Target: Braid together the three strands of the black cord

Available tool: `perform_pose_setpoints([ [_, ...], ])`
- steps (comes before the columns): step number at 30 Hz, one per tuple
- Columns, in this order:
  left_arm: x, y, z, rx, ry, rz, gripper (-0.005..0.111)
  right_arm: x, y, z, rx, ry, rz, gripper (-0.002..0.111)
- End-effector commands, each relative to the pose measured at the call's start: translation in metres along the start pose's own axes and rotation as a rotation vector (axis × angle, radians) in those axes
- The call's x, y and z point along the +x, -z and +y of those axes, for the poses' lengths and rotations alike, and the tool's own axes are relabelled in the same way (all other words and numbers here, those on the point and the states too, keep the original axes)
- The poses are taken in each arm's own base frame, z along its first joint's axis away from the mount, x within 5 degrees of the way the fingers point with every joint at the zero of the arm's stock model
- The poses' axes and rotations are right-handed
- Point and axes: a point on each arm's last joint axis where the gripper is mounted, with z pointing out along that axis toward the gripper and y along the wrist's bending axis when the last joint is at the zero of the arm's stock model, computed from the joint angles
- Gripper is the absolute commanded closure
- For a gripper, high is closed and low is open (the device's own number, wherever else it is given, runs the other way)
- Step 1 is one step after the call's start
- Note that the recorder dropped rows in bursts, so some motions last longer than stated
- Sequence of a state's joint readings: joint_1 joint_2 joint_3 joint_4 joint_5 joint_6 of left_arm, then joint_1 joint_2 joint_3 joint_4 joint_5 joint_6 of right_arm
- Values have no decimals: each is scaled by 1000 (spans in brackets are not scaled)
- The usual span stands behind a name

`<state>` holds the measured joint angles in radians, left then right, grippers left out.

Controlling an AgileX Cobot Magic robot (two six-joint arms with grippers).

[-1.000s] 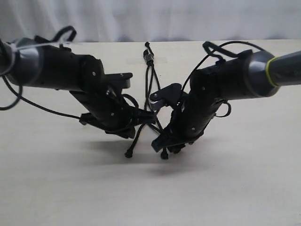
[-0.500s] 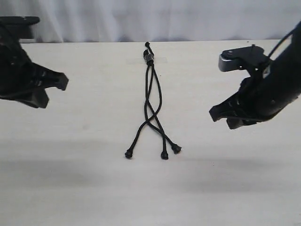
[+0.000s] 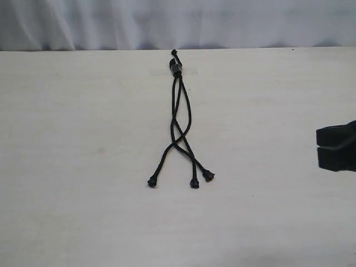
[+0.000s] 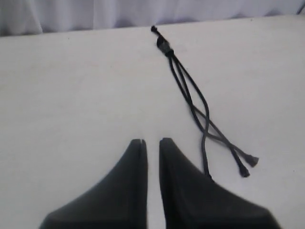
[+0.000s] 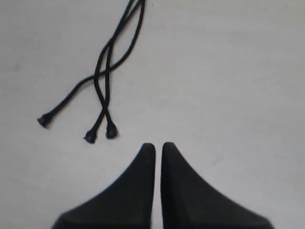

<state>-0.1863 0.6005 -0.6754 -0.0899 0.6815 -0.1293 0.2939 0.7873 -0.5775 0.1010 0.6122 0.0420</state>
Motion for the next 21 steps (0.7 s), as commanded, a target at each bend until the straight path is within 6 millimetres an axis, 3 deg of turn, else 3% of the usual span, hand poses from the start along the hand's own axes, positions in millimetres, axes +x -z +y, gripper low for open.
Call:
perform_pose_setpoints([
  [1, 15, 15, 5, -10, -37, -120, 98, 20, 15, -4, -2, 6, -190, 104],
  [11, 22, 25, 9, -37, -77, -148, 98, 34, 43, -4, -25, 10, -410, 104],
  [21, 22, 25, 9, -37, -77, -148, 98, 37, 56, -4, -34, 14, -480, 104],
])
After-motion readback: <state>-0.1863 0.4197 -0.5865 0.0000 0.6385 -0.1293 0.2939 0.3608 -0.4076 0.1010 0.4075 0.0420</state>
